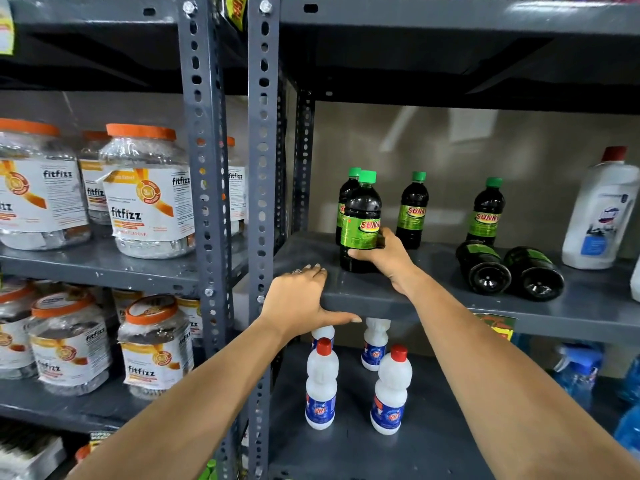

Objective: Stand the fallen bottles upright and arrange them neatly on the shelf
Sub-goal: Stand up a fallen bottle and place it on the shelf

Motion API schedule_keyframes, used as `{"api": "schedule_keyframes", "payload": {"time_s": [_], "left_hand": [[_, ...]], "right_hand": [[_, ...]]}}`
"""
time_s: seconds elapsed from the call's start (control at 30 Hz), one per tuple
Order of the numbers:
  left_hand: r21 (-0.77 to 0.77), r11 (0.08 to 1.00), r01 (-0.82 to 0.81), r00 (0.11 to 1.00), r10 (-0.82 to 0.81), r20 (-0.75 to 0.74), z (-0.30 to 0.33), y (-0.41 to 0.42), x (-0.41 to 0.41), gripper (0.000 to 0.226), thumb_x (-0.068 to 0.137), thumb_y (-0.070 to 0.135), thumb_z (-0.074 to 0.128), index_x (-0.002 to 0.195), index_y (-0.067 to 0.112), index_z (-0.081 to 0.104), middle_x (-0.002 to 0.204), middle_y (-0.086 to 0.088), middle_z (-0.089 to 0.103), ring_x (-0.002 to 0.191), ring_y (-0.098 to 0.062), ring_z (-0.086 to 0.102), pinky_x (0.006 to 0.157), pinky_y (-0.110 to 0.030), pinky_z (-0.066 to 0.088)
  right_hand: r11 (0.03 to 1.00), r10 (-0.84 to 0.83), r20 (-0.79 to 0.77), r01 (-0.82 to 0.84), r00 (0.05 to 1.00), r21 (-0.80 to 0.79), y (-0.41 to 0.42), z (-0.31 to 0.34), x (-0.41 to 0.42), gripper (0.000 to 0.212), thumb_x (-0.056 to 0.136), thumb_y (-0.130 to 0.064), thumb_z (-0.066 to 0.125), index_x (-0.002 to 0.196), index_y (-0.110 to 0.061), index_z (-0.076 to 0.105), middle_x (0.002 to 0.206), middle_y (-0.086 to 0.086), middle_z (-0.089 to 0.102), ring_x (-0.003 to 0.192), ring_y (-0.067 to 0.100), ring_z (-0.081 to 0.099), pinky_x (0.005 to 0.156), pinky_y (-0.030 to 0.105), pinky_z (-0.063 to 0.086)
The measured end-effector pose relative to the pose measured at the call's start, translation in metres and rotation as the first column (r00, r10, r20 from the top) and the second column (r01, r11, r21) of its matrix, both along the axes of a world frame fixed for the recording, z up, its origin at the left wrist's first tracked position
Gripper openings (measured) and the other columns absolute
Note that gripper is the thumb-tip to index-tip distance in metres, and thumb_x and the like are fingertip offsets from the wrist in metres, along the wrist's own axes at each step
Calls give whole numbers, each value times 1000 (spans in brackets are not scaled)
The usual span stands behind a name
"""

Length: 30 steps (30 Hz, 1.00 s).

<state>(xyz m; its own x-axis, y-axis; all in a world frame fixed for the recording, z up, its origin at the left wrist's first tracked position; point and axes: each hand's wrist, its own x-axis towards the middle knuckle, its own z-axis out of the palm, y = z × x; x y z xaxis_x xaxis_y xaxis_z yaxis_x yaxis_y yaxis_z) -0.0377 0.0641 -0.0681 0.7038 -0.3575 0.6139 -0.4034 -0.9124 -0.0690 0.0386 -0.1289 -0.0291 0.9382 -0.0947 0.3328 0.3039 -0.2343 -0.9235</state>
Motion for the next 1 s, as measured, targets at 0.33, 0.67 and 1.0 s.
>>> {"api": "schedule_keyframes", "payload": {"time_s": [0.33,0.67,1.0], "left_hand": [[6,1000,-10,1000,9,17,-1,1,2,110,57,96,34,123,13,60,130,-1,62,119,-17,57,90,-34,52],[31,999,-20,999,21,-30,4,0,-1,107,59,94,40,128,14,54,136,-1,56,121,-19,54,92,-34,48],[180,968,177,967,-136,-217,17,-40,-9,96,78,83,26,142,11,39,135,-4,44,122,-24,43,97,-43,44]], "right_hand": [[1000,5,-8,-5,1000,-5,-2,-2,3,50,69,-11,85,114,-14,64,108,3,72,107,19,66,101,38,48],[991,-30,13,31,999,-132,3,-2,0,63,67,-25,87,122,-13,60,116,4,70,111,19,64,100,38,50],[624,-575,439,717,691,-310,-76,53,-61,29,76,-29,60,96,-17,77,99,10,76,94,34,70,81,36,57]]}}
